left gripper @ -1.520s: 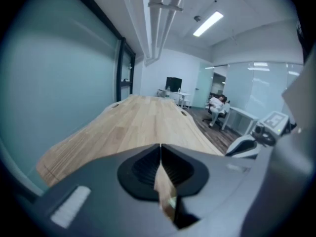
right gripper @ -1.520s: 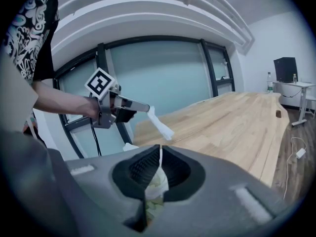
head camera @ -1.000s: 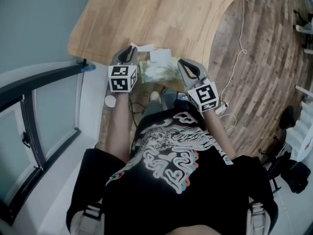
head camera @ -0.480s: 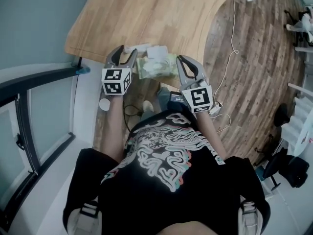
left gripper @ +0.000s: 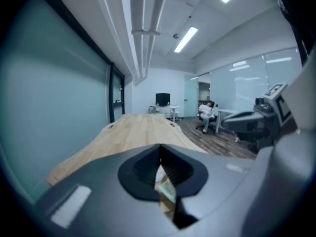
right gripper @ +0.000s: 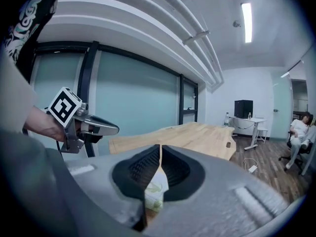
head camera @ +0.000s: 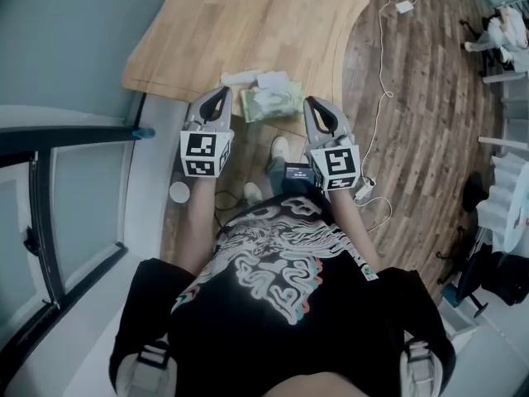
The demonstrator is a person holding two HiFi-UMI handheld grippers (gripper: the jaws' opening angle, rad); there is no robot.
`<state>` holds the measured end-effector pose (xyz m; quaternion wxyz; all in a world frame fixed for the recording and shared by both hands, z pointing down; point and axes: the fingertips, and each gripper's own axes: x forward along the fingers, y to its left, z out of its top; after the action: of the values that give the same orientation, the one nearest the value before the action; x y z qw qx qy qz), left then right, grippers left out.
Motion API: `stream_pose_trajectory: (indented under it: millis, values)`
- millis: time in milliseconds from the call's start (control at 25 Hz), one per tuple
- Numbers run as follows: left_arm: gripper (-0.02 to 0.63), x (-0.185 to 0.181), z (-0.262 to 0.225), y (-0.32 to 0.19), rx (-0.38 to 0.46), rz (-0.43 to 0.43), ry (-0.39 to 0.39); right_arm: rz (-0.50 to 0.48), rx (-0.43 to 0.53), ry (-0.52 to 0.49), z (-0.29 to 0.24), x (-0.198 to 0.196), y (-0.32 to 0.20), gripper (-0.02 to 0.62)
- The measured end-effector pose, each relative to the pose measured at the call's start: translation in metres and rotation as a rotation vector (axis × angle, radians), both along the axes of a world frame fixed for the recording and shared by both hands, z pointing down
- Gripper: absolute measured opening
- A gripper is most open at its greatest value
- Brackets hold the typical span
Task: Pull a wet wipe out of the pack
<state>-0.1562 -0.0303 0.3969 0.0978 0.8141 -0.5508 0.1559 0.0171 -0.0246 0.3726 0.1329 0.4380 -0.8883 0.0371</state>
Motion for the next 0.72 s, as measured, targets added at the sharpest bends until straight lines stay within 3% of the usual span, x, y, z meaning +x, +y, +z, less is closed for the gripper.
stream_pose_trajectory:
  millis: [240,440,720]
  values:
    - [-0.011,-0.005,-0.017,0.063,0.016,0.015,0.044,0.043,0.04,0.008,-0.017,-0.007,0.059,0.011]
    - [-0.011,-0.007,-0.03,0.108,0.061,0.03,-0.007,0.062,0.067,0.006,-0.029,-0.014,0.106,0.011]
    - [-0.011,-0.007,-0.057,0.142,0.09,0.007,-0.011,0.053,0.107,-0.01,-0.05,-0.018,0.139,0.0]
